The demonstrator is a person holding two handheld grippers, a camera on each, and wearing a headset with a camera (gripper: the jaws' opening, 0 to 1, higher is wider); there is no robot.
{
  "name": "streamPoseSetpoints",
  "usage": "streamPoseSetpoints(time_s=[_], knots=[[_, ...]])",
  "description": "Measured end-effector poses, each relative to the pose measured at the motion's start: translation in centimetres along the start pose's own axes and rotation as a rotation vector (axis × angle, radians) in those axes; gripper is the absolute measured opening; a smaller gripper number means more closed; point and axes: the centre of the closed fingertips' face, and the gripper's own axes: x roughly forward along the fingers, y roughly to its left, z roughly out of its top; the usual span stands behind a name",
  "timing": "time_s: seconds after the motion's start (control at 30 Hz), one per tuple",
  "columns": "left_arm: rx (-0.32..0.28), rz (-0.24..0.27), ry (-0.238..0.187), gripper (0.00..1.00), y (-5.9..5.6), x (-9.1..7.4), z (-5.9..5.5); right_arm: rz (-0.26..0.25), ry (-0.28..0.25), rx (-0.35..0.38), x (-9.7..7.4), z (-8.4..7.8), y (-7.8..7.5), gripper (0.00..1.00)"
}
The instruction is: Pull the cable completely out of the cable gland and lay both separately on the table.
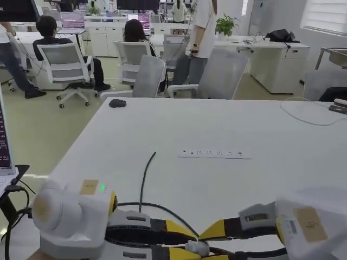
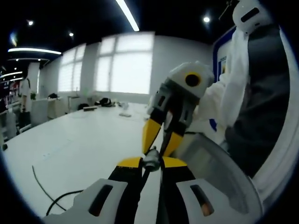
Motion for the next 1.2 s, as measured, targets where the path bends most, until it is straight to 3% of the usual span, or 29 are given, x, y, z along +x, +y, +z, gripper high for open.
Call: streamPoseSetpoints(time_s=[0.3,0.6,0.7,0.73,0.77,0.83,0.93,1.0,1.13,1.2], knots=[[0.057,-0.016,-0.052,0.17,-0.4,-0.4,1.3,-0.021,-0.075,0.036,-1.1,1.2,-0.6,0.1],[0.049,-0.037,-0.095,0.17,-0.5,-0.5,2.3,-0.045,-0.128,0.028,-2.1,2.1,-0.8,0.1],[0.005,-0.054,-0.102,0.16,-0.7,-0.5,2.6,-0.042,-0.163,0.053,-2.3,2.4,-0.8,0.1],[-0.042,-0.068,-0.083,0.16,-0.9,-0.5,2.4,-0.026,-0.177,0.104,-2.3,2.5,-0.5,0.1],[-0.033,-0.067,-0.086,0.16,-0.9,-0.5,2.7,-0.025,-0.191,0.133,-2.3,2.6,-0.6,0.11],[-0.029,-0.061,-0.096,0.15,-1.0,-0.6,2.9,-0.017,-0.268,0.222,-2.7,3.2,-0.9,0.11],[-0.011,-0.042,-0.08,0.15,-0.9,-0.7,2.8,0.008,-0.381,0.435,-3.3,3.6,-1.8,0.18],[-0.01,-0.037,-0.09,0.15,-0.8,-0.9,3.1,0.01,-0.421,0.575,-3.4,3.2,-2.5,0.23],[0.024,-0.02,-0.088,0.15,-0.7,-0.9,3.5,0.066,-0.475,0.689,-3.4,3.5,-2.3,0.11],[0.047,-0.017,-0.078,0.15,-0.8,-0.9,3.4,0.092,-0.504,0.754,-3.4,4.0,-2.2,0.16]])
